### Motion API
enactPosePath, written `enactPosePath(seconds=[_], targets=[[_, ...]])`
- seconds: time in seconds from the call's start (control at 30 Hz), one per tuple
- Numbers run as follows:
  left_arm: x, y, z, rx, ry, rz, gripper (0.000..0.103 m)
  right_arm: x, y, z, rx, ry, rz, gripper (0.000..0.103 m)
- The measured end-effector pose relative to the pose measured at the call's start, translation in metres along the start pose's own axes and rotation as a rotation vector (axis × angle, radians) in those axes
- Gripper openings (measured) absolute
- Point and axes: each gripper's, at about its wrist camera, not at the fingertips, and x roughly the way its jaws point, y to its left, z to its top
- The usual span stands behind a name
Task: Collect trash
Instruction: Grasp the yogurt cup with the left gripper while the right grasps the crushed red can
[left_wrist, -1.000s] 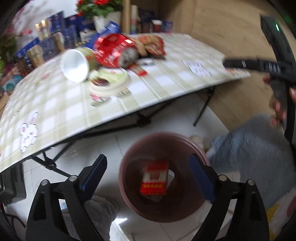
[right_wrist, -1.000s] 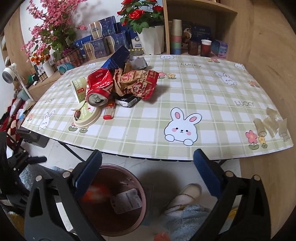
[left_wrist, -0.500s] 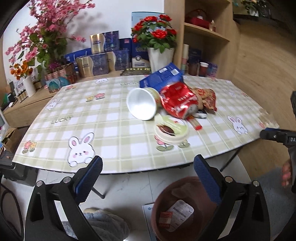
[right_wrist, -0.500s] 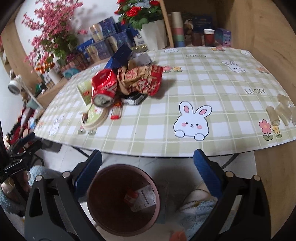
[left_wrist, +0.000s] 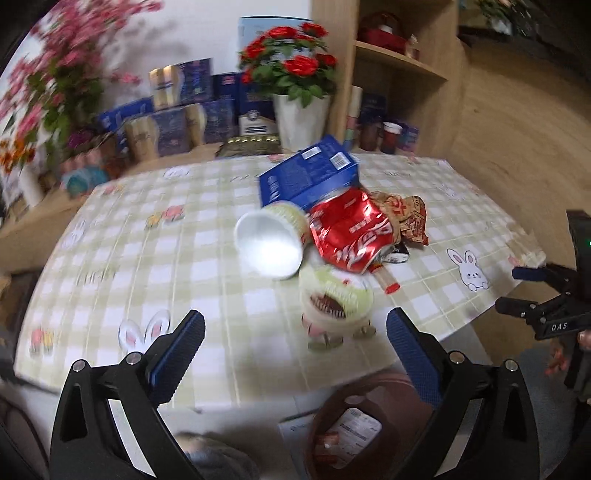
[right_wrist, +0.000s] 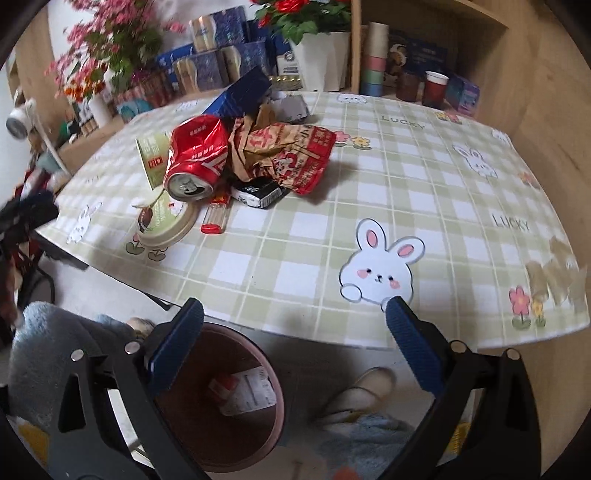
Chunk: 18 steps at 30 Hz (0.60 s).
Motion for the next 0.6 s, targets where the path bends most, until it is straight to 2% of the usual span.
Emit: enactPosePath(seconds=[0.13,0.2,0.33,0.47,0.53,0.6], targets=[[0.024,-0.003,0.031,0.050,0.022,-0.013,0.095,0.010,0.003,0.015,-0.016,0.000,-0.002,0.097],[0.040,0.000,0.047,0.075,0.054,-0.022,0.090,0.013,0.003,0.021,-0.018,-0.006,0.005,0.097],[0.076,0.013,0.078,0.110,0.104,0.021,0.083,0.023,-0.001,0.036,-0.004,-0.005,0.020,0.097],[0.116,0.027,0.097,0.138,0.202,-0.006,0.080,0.034,-0.007,0.048,0.007,-0.001,0.027,0.097],[0.130,0.033,0.104,0.150,0.216,-0.006,0.078,0.040,-0.009,0.053,0.001,0.004,0.021,0.097],[0.140,0.039,0.107,0.158,0.242,-0.045,0.078,0.044,-0.011,0.058,-0.004,0.008,0.022,0.097]])
